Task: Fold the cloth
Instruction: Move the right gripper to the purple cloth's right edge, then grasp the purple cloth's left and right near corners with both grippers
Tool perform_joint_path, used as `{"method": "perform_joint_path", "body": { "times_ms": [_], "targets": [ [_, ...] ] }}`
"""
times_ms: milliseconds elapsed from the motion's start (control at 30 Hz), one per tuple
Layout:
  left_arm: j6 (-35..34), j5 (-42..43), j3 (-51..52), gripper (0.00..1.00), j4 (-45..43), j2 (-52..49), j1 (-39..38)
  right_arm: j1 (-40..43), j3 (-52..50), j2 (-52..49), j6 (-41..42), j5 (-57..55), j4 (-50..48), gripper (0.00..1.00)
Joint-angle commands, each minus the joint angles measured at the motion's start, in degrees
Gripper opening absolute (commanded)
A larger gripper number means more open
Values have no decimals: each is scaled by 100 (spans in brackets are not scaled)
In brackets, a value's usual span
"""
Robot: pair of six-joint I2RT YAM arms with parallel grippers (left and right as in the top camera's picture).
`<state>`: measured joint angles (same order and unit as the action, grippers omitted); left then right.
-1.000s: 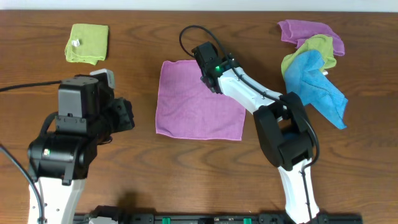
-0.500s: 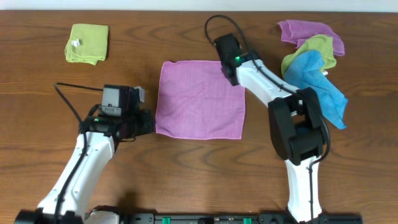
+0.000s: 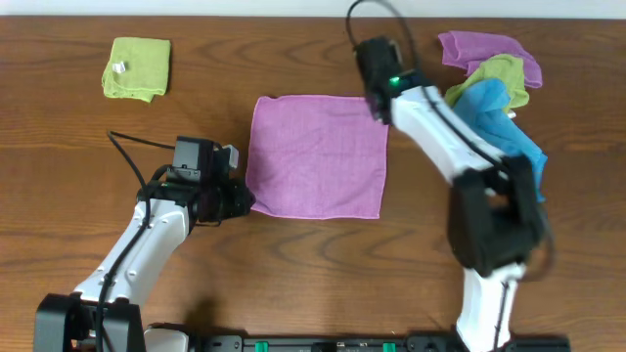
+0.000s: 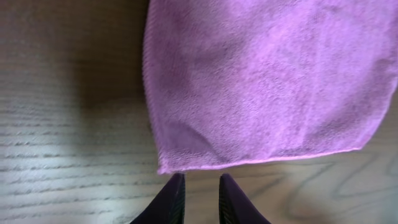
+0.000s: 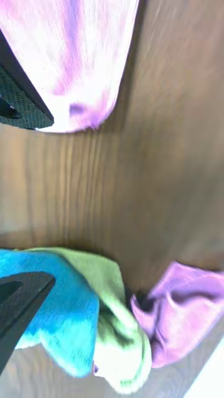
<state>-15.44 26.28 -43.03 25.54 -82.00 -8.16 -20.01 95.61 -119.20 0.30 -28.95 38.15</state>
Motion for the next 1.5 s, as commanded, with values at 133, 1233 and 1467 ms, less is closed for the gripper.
{"method": "perform_joint_path", "body": {
  "times_ms": [133, 1233, 1467],
  "targets": [
    [-37, -535, 17, 32, 157, -28, -11, 817, 116, 1941, 415, 2747, 977, 79],
    [33, 1545, 17, 60, -802, -1370, 776, 2441, -5405, 3067, 719, 8026, -678, 84],
    [-22, 1727, 17, 60, -872, -1414, 778, 2323, -5488, 2601, 918, 7871, -931, 86]
  ]
}}
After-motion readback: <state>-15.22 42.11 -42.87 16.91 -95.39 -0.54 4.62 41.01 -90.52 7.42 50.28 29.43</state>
